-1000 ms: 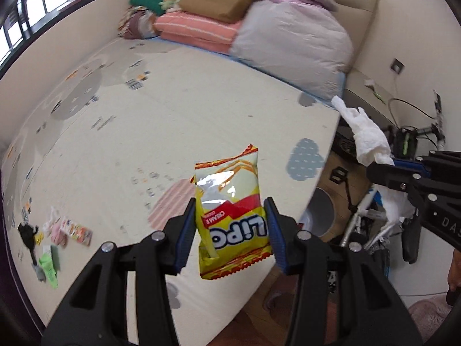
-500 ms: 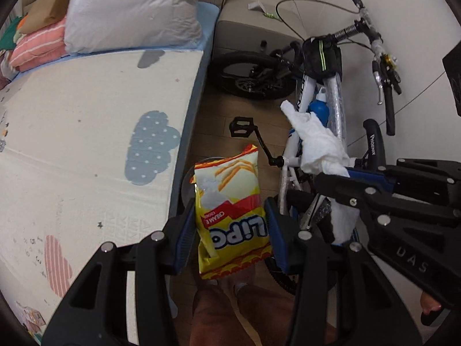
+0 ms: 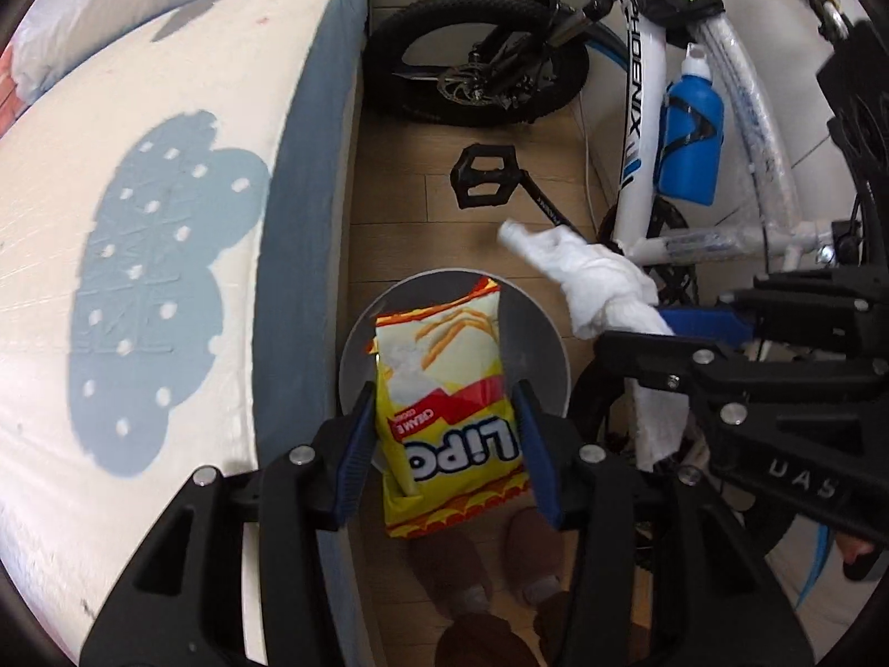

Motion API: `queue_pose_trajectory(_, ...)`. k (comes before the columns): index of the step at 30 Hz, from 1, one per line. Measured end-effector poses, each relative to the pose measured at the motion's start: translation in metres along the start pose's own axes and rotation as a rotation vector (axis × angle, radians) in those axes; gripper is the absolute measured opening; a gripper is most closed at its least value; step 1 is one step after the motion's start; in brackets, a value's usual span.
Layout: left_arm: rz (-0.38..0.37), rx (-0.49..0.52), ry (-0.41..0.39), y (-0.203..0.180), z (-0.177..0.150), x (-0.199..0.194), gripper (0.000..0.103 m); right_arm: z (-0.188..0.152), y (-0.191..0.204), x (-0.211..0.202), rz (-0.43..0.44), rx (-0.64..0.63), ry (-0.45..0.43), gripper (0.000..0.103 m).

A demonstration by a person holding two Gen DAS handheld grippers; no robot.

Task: Collect trash
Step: 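Carry the tissue and Lipo bag to the grey bin and release them, then move both tools back over the mat toward the milk carton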

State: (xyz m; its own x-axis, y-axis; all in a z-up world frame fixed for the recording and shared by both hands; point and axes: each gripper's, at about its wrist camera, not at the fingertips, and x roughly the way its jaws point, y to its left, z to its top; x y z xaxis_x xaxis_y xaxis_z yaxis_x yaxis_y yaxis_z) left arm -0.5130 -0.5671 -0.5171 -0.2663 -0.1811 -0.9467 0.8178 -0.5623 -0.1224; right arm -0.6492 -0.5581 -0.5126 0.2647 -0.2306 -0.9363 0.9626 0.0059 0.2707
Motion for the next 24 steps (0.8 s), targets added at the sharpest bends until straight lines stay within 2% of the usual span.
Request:
queue_pose_trajectory(1, -0.003, 0.020, -0.003, 0.000, 0.000, 0.004, 0.053, 0.001, -0.002, 0.004, 0.001, -0.001, -0.003, 0.038)
queue_pose_trajectory(2, 0.001, 0.047, -0.008, -0.002, 0.000, 0.005, 0.055, 0.002, -0.002, 0.006, -0.004, -0.005, -0.008, 0.049)
queue_pose_trajectory(3, 0.011, 0.080, -0.012, -0.006, -0.001, 0.005, 0.062, 0.002, -0.003, 0.008, -0.009, -0.009, -0.013, 0.053)
queue_pose_trajectory(5, 0.031, 0.135, -0.013, -0.016, -0.004, 0.006, 0.080, 0.003, -0.003, 0.008, -0.016, -0.010, -0.013, 0.053)
queue_pose_trajectory(6, 0.048, 0.157, -0.016, -0.022, -0.005, 0.005, 0.081, 0.004, -0.004, 0.005, -0.018, -0.006, -0.013, 0.053)
queue_pose_trajectory(9, 0.049, 0.160, 0.012, -0.027, -0.004, 0.003, 0.082, 0.006, -0.007, -0.007, -0.029, 0.013, -0.014, 0.053)
queue_pose_trajectory(14, 0.040, 0.067, 0.008, -0.022, 0.004, -0.027, 0.082, 0.006, -0.007, -0.047, -0.059, 0.029, -0.023, 0.053)
queue_pose_trajectory(18, 0.060, -0.003, -0.024, -0.017, 0.007, -0.071, 0.082, 0.006, 0.004, -0.090, -0.073, 0.011, -0.029, 0.053)
queue_pose_trajectory(24, 0.139, -0.135, -0.067, -0.006, 0.004, -0.152, 0.082, 0.004, 0.047, -0.154, -0.109, -0.128, -0.039, 0.057)
